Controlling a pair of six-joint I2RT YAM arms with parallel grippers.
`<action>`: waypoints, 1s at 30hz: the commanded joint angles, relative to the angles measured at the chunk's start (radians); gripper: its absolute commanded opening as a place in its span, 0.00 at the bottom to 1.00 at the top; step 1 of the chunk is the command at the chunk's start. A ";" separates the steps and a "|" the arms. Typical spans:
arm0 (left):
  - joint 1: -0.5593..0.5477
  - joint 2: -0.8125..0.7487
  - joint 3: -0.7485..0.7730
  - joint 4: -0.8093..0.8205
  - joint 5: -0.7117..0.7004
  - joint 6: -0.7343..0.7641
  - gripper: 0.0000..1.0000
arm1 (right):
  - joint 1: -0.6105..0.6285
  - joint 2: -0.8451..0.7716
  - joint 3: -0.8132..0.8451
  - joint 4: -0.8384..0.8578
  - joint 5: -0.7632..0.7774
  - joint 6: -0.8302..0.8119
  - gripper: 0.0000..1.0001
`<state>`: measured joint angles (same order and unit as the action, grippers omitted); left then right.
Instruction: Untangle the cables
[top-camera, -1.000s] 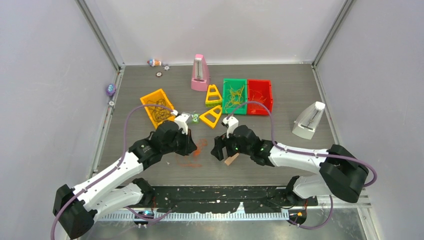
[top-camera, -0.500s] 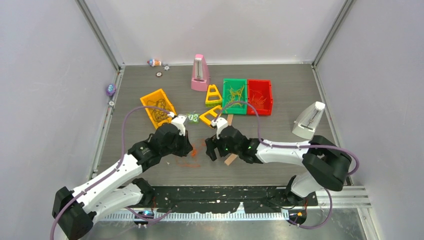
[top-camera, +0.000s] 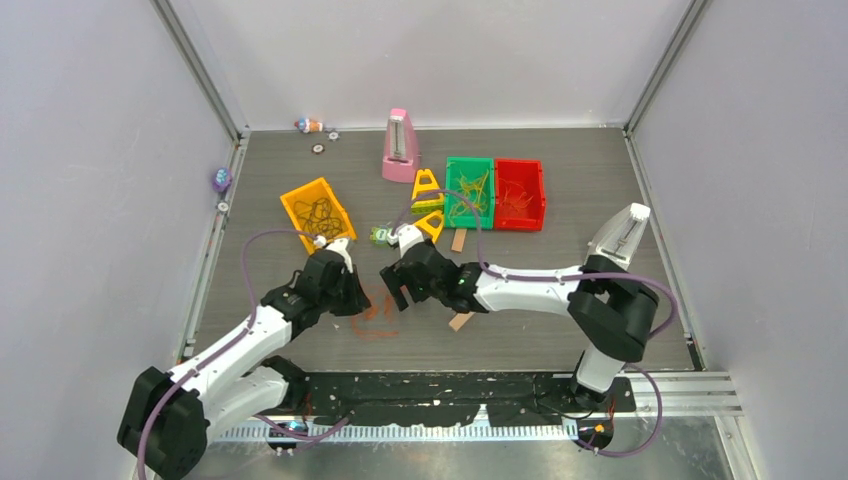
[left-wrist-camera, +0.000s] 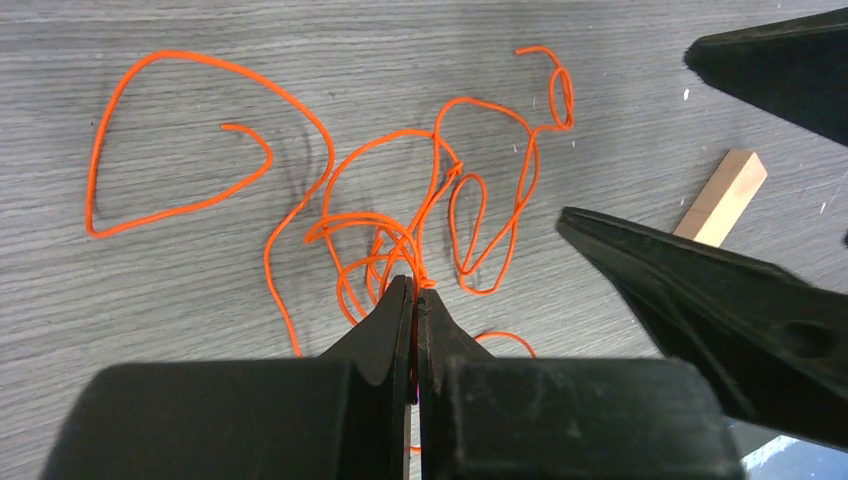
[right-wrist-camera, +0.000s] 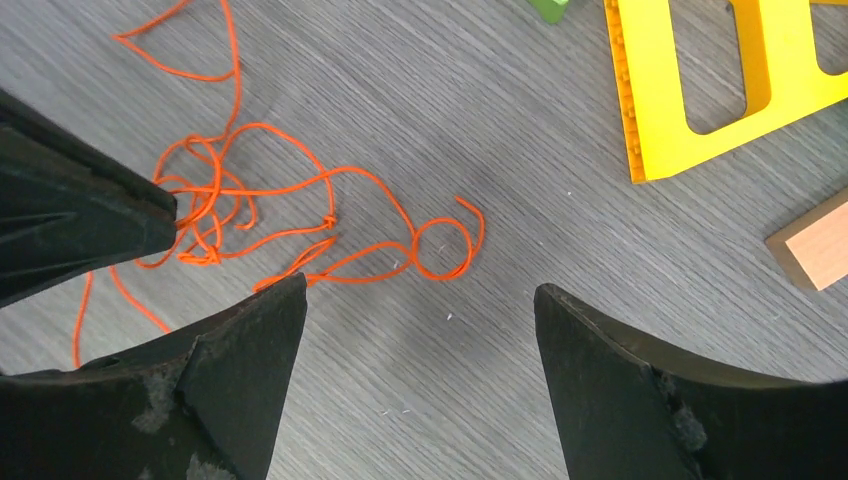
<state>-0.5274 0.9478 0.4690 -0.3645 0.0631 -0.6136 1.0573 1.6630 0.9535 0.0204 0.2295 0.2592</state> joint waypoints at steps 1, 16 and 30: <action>0.021 0.012 -0.002 0.077 0.036 -0.019 0.00 | 0.025 0.070 0.131 -0.154 0.078 0.018 0.89; 0.064 -0.043 -0.024 0.073 0.012 -0.022 0.00 | 0.066 0.265 0.229 -0.235 0.053 0.103 0.80; 0.148 -0.259 -0.070 0.025 -0.079 -0.030 0.00 | -0.242 -0.157 -0.135 -0.257 0.206 0.236 0.05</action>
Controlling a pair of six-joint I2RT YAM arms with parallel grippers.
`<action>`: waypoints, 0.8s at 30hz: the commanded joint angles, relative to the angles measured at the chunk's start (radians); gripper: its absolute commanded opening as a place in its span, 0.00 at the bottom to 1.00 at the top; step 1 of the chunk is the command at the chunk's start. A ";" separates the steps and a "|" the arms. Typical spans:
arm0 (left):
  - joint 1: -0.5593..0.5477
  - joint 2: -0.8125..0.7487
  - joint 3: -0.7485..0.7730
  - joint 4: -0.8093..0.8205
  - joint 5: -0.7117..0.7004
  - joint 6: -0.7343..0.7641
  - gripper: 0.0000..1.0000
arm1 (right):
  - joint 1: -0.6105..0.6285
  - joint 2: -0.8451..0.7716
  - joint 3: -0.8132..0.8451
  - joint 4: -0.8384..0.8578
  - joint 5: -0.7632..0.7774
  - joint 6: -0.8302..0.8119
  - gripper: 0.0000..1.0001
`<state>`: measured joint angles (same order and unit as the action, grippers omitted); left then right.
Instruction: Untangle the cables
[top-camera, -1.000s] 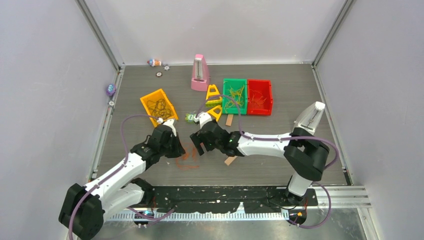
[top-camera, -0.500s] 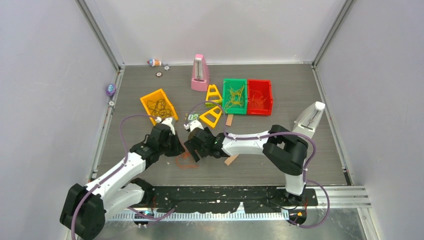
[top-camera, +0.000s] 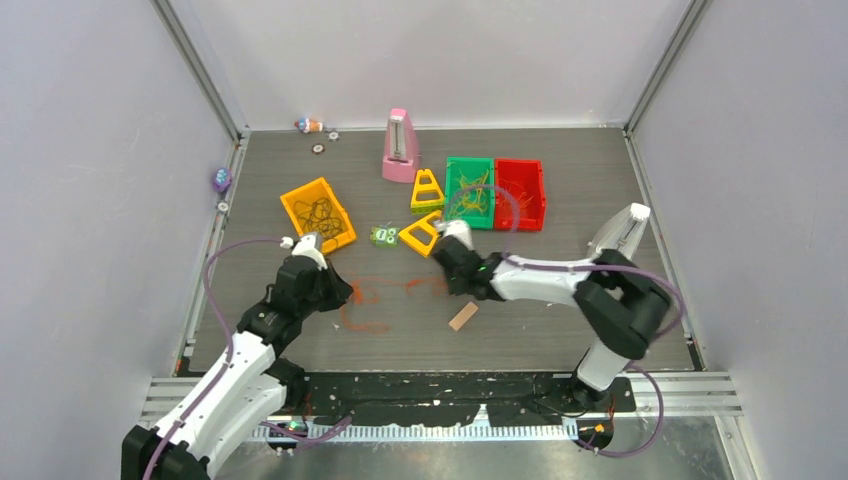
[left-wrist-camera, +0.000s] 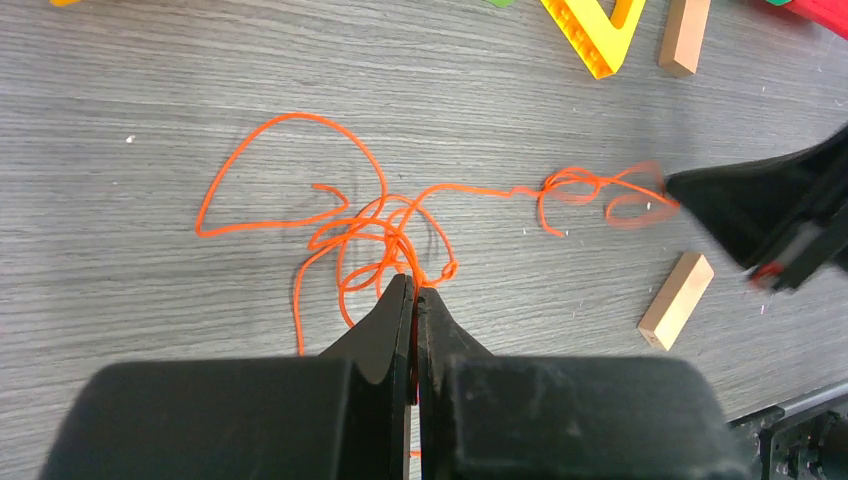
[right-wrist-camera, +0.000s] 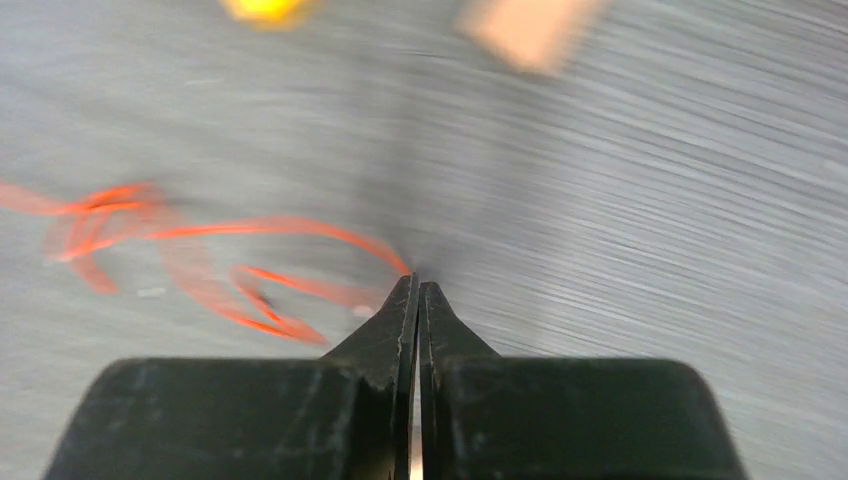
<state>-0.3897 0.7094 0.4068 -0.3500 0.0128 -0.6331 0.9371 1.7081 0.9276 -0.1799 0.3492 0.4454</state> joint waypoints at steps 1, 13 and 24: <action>0.011 -0.017 -0.006 0.018 -0.021 -0.007 0.00 | -0.144 -0.236 -0.131 -0.062 0.093 0.052 0.05; 0.011 0.057 0.056 0.114 0.211 0.056 0.00 | -0.345 -0.627 -0.295 0.069 -0.187 -0.109 0.83; 0.011 0.129 0.114 0.085 0.219 0.051 0.00 | -0.117 -0.246 -0.036 0.105 -0.169 -0.124 0.95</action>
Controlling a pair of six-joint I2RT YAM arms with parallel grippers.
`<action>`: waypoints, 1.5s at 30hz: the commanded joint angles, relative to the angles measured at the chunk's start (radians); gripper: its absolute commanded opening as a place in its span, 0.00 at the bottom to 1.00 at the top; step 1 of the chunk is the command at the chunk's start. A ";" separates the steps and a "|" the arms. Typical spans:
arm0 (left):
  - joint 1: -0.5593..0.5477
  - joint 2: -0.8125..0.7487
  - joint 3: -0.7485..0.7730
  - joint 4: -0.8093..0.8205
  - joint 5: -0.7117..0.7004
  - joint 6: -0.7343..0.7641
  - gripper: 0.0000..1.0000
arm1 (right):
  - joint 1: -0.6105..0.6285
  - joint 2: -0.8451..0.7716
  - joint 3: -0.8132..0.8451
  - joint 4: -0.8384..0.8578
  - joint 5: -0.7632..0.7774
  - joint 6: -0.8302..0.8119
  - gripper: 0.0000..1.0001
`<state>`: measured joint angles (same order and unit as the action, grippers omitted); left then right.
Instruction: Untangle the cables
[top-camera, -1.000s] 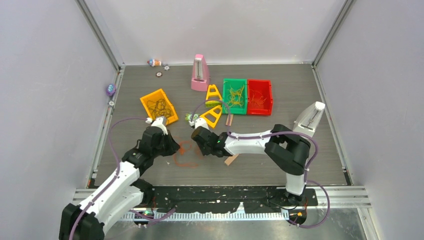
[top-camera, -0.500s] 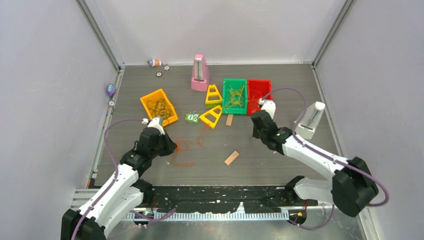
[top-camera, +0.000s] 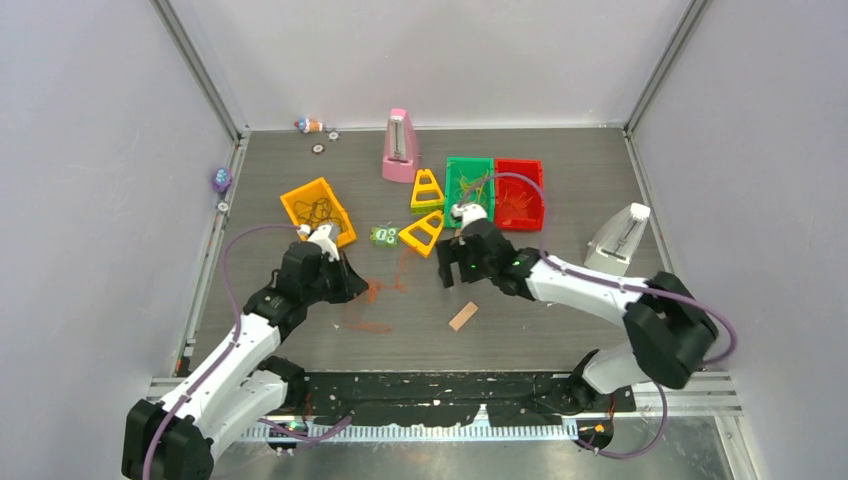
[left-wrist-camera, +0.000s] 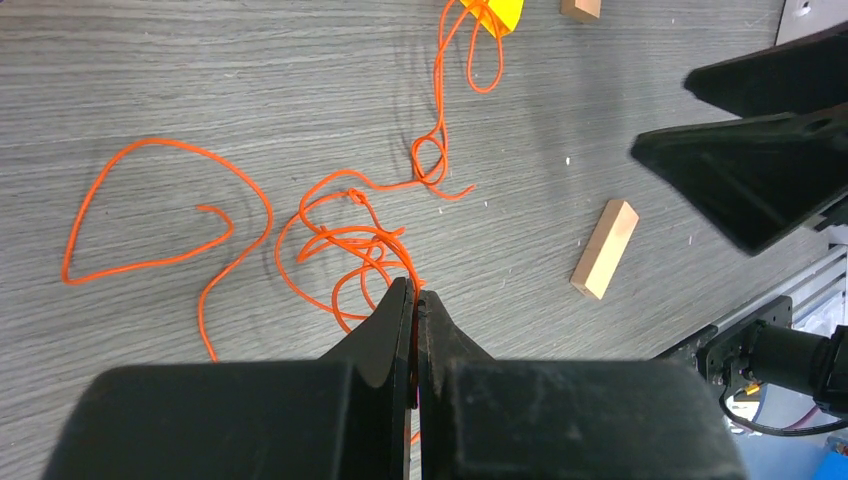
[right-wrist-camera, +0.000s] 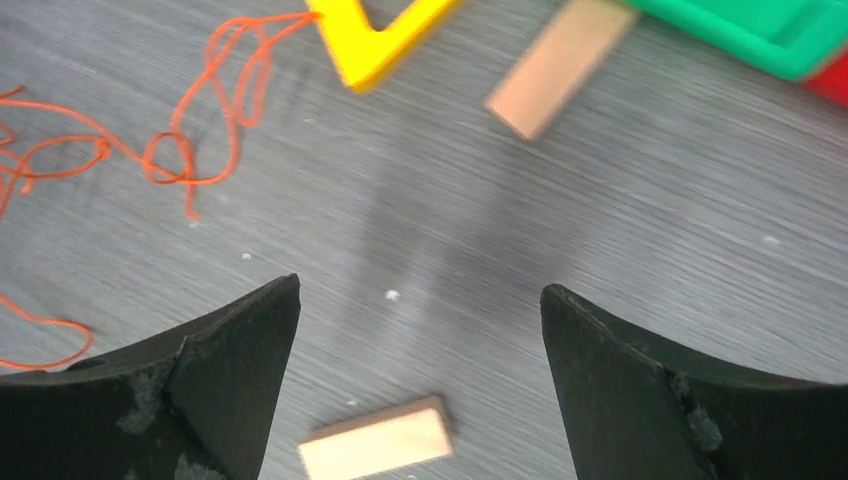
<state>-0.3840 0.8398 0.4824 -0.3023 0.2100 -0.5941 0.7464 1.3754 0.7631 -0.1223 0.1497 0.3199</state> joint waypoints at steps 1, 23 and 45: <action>0.005 -0.002 0.037 0.037 0.021 0.012 0.00 | 0.105 0.141 0.181 0.041 0.039 0.010 0.95; 0.005 -0.060 0.007 0.033 -0.069 0.029 0.00 | 0.257 0.675 0.607 -0.287 0.393 0.196 0.29; 0.007 0.082 0.022 0.071 -0.082 0.013 0.00 | -0.543 -0.353 -0.061 -0.304 0.425 0.221 0.05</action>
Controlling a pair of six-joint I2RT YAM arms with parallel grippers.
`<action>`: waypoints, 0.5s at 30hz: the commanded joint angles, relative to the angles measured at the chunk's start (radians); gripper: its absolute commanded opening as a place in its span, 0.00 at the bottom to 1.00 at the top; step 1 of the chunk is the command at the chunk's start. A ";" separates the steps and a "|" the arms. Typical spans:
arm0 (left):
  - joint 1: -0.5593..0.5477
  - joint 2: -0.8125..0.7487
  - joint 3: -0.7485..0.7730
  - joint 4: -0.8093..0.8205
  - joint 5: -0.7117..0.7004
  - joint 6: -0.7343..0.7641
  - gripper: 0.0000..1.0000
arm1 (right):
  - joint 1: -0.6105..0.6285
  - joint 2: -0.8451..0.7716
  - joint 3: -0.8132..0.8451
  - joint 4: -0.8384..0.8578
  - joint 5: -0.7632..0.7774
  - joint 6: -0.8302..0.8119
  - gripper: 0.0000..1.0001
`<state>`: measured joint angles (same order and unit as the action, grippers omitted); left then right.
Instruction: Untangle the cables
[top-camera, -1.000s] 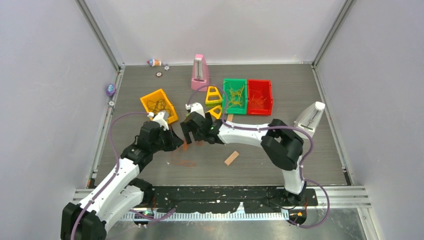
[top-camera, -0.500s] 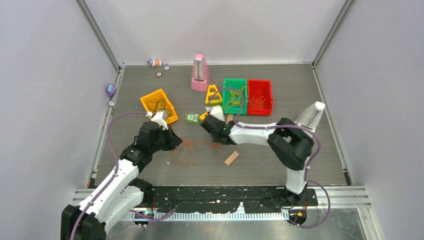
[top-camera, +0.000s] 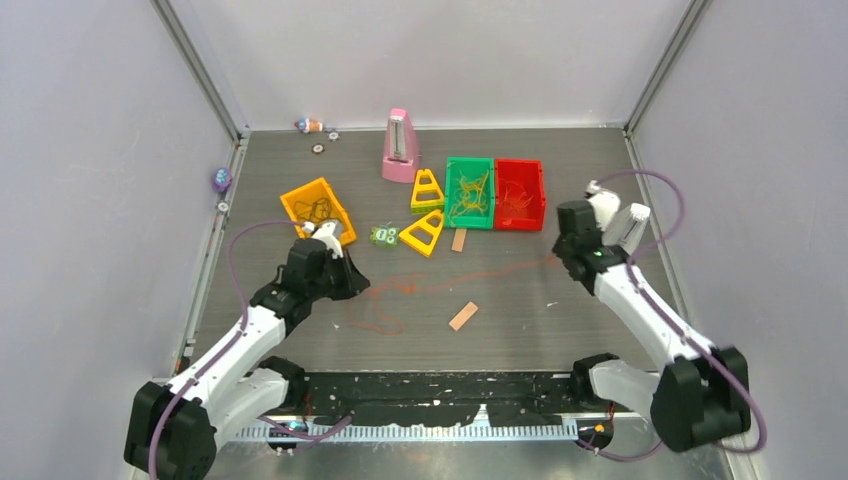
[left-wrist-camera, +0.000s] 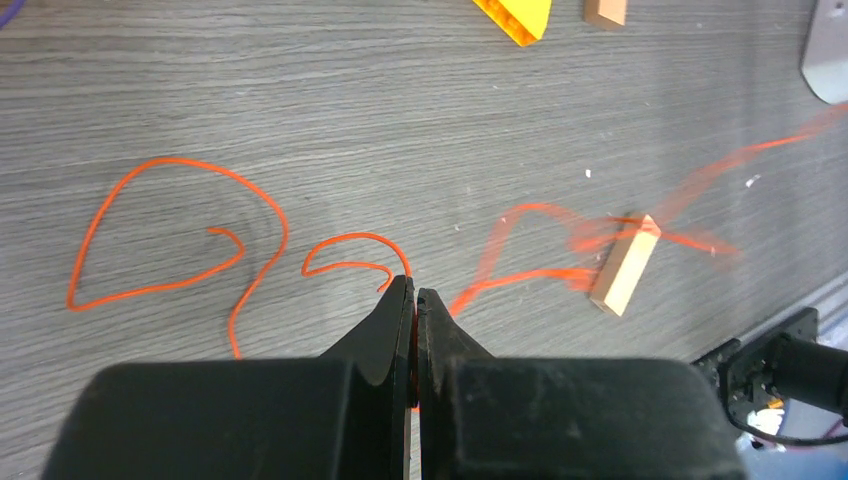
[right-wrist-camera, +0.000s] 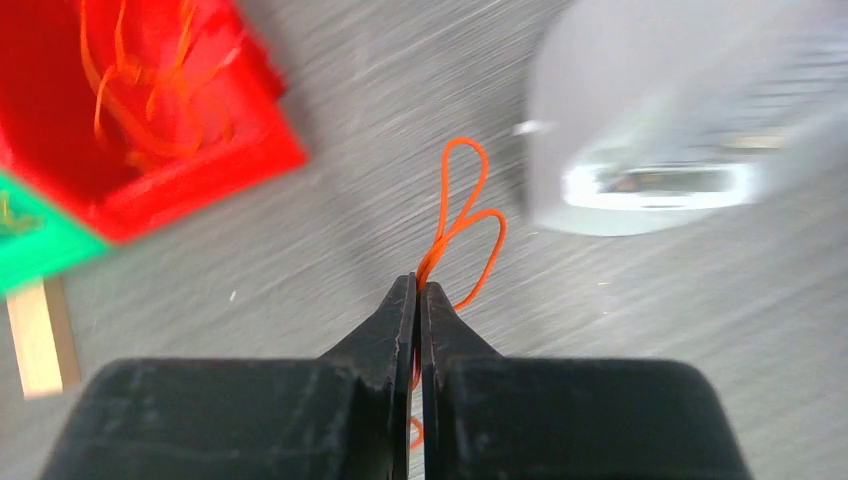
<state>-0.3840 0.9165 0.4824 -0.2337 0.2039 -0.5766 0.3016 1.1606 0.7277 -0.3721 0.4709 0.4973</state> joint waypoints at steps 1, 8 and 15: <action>0.008 0.004 0.023 -0.016 -0.112 -0.015 0.00 | -0.124 -0.185 -0.032 -0.067 0.118 0.063 0.05; 0.021 0.001 0.016 -0.063 -0.255 -0.113 0.00 | -0.148 -0.250 -0.053 -0.059 0.070 0.095 0.05; 0.043 -0.132 0.004 -0.205 -0.581 -0.276 0.00 | -0.148 -0.321 -0.043 -0.062 0.042 0.056 0.05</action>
<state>-0.3538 0.8860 0.4870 -0.4099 -0.1932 -0.7677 0.1558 0.8936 0.6712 -0.4522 0.5434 0.5671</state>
